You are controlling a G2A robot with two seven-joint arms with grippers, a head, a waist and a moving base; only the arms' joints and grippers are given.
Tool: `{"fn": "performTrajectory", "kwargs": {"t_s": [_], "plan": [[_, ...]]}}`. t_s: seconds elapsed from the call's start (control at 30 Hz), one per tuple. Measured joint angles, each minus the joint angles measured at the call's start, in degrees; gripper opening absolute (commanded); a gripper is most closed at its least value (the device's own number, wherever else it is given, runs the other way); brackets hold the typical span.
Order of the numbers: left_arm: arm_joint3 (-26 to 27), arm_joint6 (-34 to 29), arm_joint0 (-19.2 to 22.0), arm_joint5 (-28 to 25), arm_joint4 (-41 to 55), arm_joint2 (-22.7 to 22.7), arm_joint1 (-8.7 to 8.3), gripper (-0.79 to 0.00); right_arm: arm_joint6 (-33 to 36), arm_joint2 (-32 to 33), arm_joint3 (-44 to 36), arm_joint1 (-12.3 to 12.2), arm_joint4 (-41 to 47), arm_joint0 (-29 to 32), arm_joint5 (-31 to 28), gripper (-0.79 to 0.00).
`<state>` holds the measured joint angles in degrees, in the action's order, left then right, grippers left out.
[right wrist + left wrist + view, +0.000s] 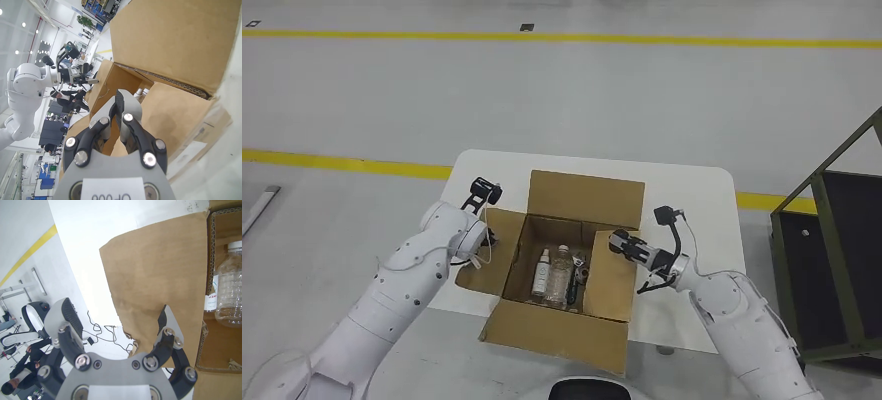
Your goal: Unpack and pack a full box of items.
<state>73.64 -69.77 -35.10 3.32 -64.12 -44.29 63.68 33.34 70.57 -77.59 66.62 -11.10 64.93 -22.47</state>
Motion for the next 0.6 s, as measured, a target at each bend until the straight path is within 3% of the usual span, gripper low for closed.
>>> {"fn": "performTrajectory", "kwargs": {"t_s": [0.3, 0.6], "plan": [[1.5, -0.7, -0.4, -0.2, -1.0, -1.7, 0.28, 0.0, -4.5, 6.9, -4.6, -1.3, -1.2, 3.7, 1.0, -0.785], [1.0, -0.9, -1.6, -1.1, -3.7, -1.6, 0.77, 0.0, -5.3, 16.1, -9.6, -2.9, -3.6, 11.9, 7.1, -0.785]]}}
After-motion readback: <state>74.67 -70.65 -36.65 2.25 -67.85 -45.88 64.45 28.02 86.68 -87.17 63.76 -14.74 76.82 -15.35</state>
